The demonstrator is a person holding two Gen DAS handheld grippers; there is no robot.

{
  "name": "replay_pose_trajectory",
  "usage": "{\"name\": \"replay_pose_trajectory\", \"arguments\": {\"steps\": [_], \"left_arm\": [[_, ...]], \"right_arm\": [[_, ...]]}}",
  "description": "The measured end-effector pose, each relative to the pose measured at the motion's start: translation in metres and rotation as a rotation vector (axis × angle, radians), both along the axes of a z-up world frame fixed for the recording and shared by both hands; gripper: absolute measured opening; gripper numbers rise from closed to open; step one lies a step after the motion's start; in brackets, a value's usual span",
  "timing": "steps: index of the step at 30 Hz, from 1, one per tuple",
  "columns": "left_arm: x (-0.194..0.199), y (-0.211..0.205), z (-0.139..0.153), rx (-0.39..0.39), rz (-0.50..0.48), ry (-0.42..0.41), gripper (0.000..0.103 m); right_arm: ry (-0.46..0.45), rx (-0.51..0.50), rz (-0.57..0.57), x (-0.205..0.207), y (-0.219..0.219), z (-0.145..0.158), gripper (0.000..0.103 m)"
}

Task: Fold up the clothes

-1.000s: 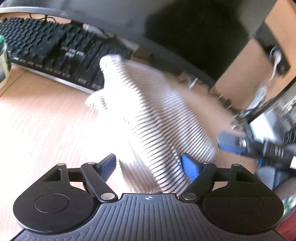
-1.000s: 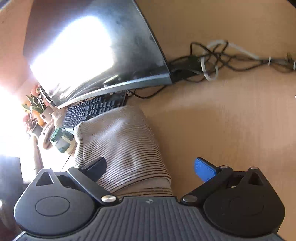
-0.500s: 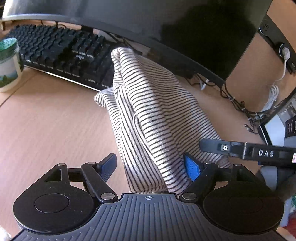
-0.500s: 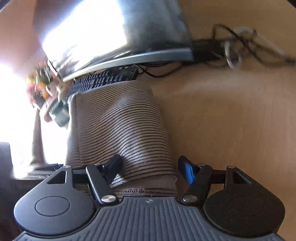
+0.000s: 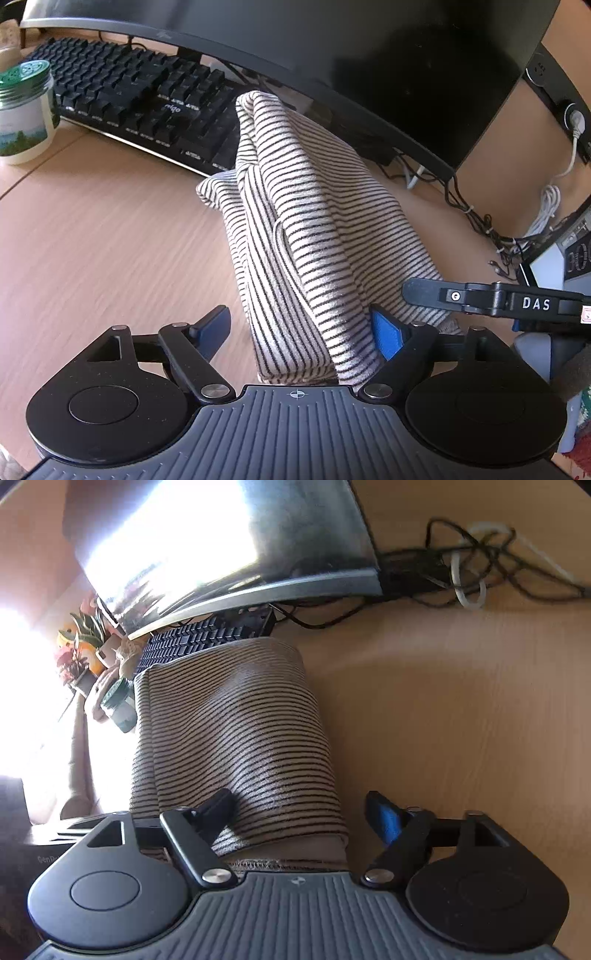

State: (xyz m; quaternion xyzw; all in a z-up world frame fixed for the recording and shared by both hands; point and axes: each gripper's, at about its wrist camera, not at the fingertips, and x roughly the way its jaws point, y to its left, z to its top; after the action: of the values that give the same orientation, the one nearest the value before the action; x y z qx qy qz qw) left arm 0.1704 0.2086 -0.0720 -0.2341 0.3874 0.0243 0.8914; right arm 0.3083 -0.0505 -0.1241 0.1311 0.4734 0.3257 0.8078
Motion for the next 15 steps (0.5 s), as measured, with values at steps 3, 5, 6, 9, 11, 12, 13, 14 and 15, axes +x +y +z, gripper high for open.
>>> {"name": "replay_pose_trajectory", "arguments": {"steps": [3,5,6,9,11,12,13,14,15], "left_arm": [[0.001,0.000,0.000,-0.003,-0.002,-0.002,0.086],[0.001,0.000,0.000,-0.001,-0.003,-0.004,0.086],[0.002,0.001,0.000,0.002,-0.001,-0.005,0.086],[0.005,0.003,0.001,0.003,0.000,-0.009,0.086],[0.007,0.001,-0.001,0.001,-0.009,-0.005,0.086],[0.008,-0.001,-0.002,0.000,-0.014,-0.003,0.086],[0.009,-0.003,-0.003,-0.001,-0.013,-0.001,0.087],[0.009,-0.005,-0.004,-0.004,-0.007,0.002,0.088],[0.008,-0.005,-0.004,-0.007,0.002,0.003,0.088]], "right_arm": [[0.029,0.040,0.024,0.005,0.004,-0.001,0.082],[0.013,0.039,0.061,0.004,0.011,0.005,0.073],[-0.019,0.043,0.080,0.002,0.013,0.014,0.071],[-0.081,0.077,0.098,-0.001,0.012,0.031,0.069],[-0.098,0.000,0.105,0.000,0.016,0.024,0.067],[-0.106,-0.059,0.107,0.001,0.019,0.017,0.066],[-0.100,-0.066,0.094,0.001,0.017,0.012,0.070],[-0.091,-0.060,0.078,0.002,0.014,0.009,0.073],[-0.081,-0.053,0.061,0.002,0.012,0.005,0.076]]}}
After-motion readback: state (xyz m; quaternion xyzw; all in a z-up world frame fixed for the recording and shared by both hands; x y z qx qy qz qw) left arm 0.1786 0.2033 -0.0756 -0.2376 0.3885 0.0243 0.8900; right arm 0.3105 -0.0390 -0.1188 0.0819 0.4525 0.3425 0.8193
